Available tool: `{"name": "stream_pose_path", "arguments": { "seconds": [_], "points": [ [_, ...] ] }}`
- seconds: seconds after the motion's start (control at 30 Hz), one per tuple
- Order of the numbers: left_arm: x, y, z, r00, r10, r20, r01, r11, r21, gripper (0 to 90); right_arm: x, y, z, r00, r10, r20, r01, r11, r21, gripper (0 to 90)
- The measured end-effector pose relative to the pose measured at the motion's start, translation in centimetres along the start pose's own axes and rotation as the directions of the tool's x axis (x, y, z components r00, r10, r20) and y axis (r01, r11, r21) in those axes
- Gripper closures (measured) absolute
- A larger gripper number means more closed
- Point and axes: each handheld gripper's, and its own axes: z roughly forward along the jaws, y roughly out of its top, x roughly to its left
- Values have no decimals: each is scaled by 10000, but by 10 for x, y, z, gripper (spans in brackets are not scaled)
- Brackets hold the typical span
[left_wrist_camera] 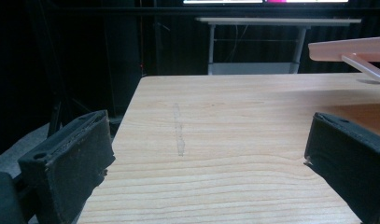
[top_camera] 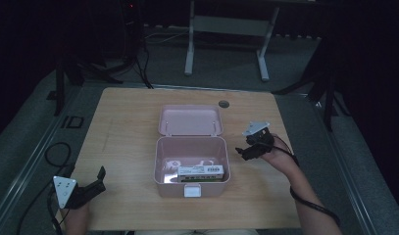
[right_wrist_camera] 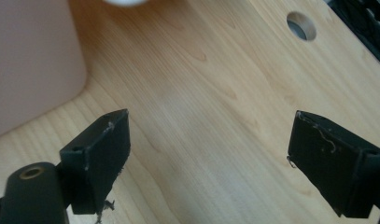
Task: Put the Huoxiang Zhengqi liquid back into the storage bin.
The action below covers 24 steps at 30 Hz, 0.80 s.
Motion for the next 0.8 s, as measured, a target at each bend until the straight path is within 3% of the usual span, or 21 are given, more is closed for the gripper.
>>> {"name": "stream_pose_path", "arguments": {
  "seconds": [0.07,0.27,0.33,0.4,0.57,0.63,0.67,0.73,0.77,0.8],
  "points": [
    [0,0,0,10000,-5,2,5,10000,8,11,1,-11,4,9994,319,130,-315,9990,-317,125],
    [0,0,0,10000,-2,2,2,10000,14,10,3,-37,14,9950,976,189,-964,9937,-564,125],
    [0,0,0,10000,3,0,-3,10000,6,11,5,-46,16,9925,1071,584,-1030,9922,-698,126],
    [0,0,0,10000,0,0,0,10000,22,11,9,-57,15,9853,1401,975,-1305,9865,-986,123],
    [0,0,0,10000,22,-3,-22,10000,27,11,9,-71,12,9734,1994,1131,-1823,9724,-1457,123],
    [0,0,0,10000,13,-5,-13,10000,10,11,6,-78,9,9642,2479,945,-2293,9578,-1733,123],
    [0,0,0,10000,12,-5,-11,10000,24,11,4,-84,5,9502,2983,902,-2758,9397,-2022,123],
    [0,0,0,10000,20,-1,-20,10000,30,11,0,-90,2,9359,3411,882,-3151,9224,-2236,128],
    [0,0,0,10000,20,-1,-20,10000,30,11,0,-90,2,9359,3411,882,-3151,9224,-2236,128],
    [0,0,0,10000,27,-6,-27,10000,21,11,-3,-95,-1,9221,3705,1118,-3384,9120,-2319,128]
  ]
}}
